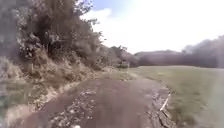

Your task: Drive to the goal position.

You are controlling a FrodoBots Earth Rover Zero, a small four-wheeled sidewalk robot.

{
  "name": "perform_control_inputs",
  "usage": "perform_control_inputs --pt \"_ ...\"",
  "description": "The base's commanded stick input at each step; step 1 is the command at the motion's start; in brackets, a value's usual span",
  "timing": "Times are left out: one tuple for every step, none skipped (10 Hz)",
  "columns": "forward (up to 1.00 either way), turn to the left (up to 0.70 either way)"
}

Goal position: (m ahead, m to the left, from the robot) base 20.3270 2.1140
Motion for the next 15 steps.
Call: perform_control_inputs --pt "0.85 0.00" --pt "0.85 0.00" --pt "0.85 -0.16" --pt "0.85 -0.28" --pt "0.85 -0.34" --pt "0.85 -0.34" --pt "0.85 -0.34" --pt "0.85 -0.34" --pt "0.85 -0.34" --pt "0.85 -0.30" --pt "0.85 -0.25" --pt "0.85 -0.16" --pt "0.85 -0.06" --pt "0.85 0.00" --pt "0.85 0.00"
